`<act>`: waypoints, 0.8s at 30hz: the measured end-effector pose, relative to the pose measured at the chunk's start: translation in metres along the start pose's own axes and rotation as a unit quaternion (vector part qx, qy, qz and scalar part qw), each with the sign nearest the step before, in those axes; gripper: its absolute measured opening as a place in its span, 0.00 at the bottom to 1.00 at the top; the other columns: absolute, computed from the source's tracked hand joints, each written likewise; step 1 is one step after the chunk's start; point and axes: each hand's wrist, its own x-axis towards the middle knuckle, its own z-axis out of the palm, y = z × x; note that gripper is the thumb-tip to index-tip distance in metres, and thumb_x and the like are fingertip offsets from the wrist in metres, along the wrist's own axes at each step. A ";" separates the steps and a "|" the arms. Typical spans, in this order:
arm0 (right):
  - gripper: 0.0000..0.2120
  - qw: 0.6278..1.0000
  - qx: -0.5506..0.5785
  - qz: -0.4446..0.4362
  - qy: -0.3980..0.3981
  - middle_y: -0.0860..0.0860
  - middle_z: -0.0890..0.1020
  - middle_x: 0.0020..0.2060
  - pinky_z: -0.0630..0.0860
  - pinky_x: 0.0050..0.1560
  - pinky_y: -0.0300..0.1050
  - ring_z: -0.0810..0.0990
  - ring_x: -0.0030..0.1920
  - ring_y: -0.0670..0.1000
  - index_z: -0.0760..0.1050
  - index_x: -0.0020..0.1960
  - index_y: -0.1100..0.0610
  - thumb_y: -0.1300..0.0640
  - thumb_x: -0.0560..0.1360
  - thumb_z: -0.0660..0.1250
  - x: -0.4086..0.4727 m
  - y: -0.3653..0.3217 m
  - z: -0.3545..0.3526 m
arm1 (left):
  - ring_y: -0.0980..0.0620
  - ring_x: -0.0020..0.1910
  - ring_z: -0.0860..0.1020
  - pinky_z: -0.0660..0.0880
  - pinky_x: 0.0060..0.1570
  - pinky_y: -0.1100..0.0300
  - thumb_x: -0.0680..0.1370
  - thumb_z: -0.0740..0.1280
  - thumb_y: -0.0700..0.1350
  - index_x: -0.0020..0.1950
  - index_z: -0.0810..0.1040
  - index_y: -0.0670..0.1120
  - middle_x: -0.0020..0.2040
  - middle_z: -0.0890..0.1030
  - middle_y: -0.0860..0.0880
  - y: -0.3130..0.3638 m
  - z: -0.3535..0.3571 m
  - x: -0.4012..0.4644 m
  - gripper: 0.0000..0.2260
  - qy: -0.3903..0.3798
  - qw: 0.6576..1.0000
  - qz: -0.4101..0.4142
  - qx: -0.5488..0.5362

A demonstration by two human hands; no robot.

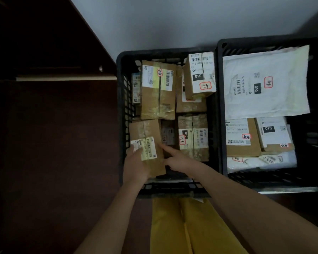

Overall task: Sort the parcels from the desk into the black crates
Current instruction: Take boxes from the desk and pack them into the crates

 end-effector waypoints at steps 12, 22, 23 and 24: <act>0.29 0.997 -0.052 -0.022 -0.052 0.50 0.64 0.75 0.62 0.50 0.22 0.66 0.61 0.41 0.54 0.80 0.49 0.65 0.82 0.58 0.010 -0.003 -0.002 | 0.51 0.79 0.45 0.45 0.77 0.55 0.80 0.62 0.33 0.80 0.49 0.44 0.80 0.40 0.49 -0.017 -0.003 0.029 0.32 -0.137 0.984 0.029 0.108; 0.36 0.990 -0.121 -0.067 0.017 0.49 0.57 0.78 0.57 0.72 0.39 0.58 0.77 0.51 0.51 0.80 0.47 0.59 0.80 0.66 -0.023 -0.014 -0.024 | 0.47 0.72 0.65 0.65 0.70 0.55 0.80 0.60 0.33 0.77 0.62 0.42 0.77 0.61 0.44 0.015 -0.039 0.013 0.25 -0.087 0.995 -0.010 0.043; 0.38 0.989 -0.122 -0.072 0.025 0.48 0.54 0.79 0.56 0.73 0.40 0.56 0.77 0.50 0.49 0.81 0.47 0.58 0.79 0.67 -0.029 -0.016 -0.027 | 0.48 0.68 0.68 0.68 0.64 0.58 0.80 0.59 0.33 0.76 0.64 0.41 0.75 0.65 0.43 0.021 -0.044 0.010 0.24 -0.074 0.996 0.004 0.046; 0.39 0.988 -0.127 -0.079 0.033 0.48 0.51 0.80 0.55 0.74 0.41 0.55 0.78 0.50 0.48 0.81 0.46 0.56 0.78 0.68 -0.035 -0.018 -0.030 | 0.49 0.63 0.70 0.68 0.58 0.60 0.80 0.59 0.33 0.74 0.67 0.41 0.72 0.68 0.42 0.027 -0.050 0.007 0.22 -0.064 0.996 0.018 0.053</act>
